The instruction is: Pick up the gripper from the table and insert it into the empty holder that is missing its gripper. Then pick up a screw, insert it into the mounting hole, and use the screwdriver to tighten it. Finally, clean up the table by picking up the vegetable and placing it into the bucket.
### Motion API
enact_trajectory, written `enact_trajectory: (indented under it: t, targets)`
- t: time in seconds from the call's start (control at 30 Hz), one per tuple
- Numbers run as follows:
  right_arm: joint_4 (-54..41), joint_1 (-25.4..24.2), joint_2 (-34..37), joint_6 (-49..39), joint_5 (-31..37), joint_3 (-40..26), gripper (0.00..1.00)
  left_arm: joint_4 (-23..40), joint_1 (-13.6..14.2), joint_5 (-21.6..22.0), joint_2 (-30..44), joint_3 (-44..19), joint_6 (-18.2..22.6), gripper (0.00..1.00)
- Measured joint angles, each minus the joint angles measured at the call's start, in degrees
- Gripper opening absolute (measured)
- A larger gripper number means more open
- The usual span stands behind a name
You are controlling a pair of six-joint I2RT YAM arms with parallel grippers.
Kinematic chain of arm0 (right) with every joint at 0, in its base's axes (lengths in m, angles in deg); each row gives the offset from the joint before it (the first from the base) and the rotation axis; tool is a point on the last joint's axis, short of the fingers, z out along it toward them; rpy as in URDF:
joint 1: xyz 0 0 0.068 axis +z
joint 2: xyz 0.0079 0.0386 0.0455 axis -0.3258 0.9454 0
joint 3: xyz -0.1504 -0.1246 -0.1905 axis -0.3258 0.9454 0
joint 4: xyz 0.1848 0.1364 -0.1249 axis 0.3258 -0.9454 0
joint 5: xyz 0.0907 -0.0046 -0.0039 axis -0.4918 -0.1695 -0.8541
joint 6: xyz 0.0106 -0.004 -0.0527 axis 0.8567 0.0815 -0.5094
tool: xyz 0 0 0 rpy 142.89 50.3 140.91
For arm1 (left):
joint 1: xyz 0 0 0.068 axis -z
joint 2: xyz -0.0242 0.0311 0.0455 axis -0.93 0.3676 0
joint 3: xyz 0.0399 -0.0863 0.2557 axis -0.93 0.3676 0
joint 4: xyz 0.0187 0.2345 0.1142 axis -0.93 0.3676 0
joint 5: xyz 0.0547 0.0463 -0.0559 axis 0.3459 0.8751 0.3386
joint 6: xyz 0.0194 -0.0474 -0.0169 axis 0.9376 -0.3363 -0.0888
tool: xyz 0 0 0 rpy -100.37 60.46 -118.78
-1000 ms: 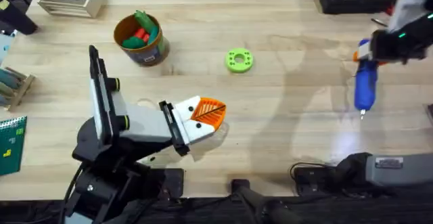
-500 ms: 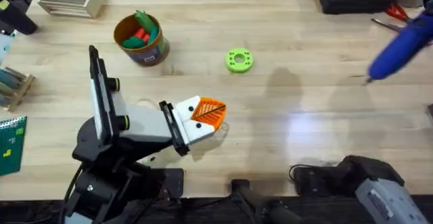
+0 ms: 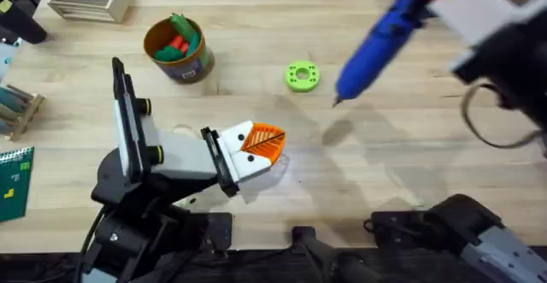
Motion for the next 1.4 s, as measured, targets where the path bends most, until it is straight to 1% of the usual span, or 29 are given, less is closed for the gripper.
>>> enact_trajectory:
  t: [0.17, 0.3, 0.33, 0.47, 0.6, 0.73, 0.87, 1.07, 1.4]
  targets:
    - [11.26, 9.44, 9.31, -4.23, 0.01, 0.15, 0.027, 0.00, 0.00, 0.21, 0.00, 0.00, 0.00, 0.005]
    - [19.13, 15.79, 14.44, -8.49, -0.16, 0.26, 0.027, -0.01, 0.00, 0.24, 0.00, 0.00, -0.01, 0.005]
    - [24.18, 19.97, 17.34, -10.07, -0.14, 0.28, 0.027, -0.02, 0.00, 0.23, 0.00, 0.00, 0.00, 0.005]
    - [30.48, 25.58, 21.07, -11.43, -0.16, 0.30, 0.027, -0.02, 0.00, 0.25, 0.00, 0.00, -0.01, 0.005]
    - [34.83, 29.89, 23.90, -12.80, -0.21, 0.31, 0.027, -0.02, 0.00, 0.25, 0.02, -0.02, -0.02, 0.005]
    - [35.38, 32.36, 25.56, -13.37, -0.21, 0.31, 0.027, -0.02, 0.00, 0.25, 0.00, 0.00, -0.02, 0.005]
    - [35.36, 33.73, 26.50, -16.49, -0.19, 0.31, 0.027, -0.02, 0.00, 0.25, 0.00, 0.00, 0.00, 0.005]
    - [35.36, 34.11, 26.54, -19.51, -0.16, 0.31, 0.027, -0.02, 0.00, 0.25, 0.00, 0.00, -0.02, 0.005]
    - [35.36, 34.15, 26.53, -20.34, -0.16, 0.31, 0.027, -0.02, 0.01, 0.25, 0.00, 0.00, -0.02, 0.005]
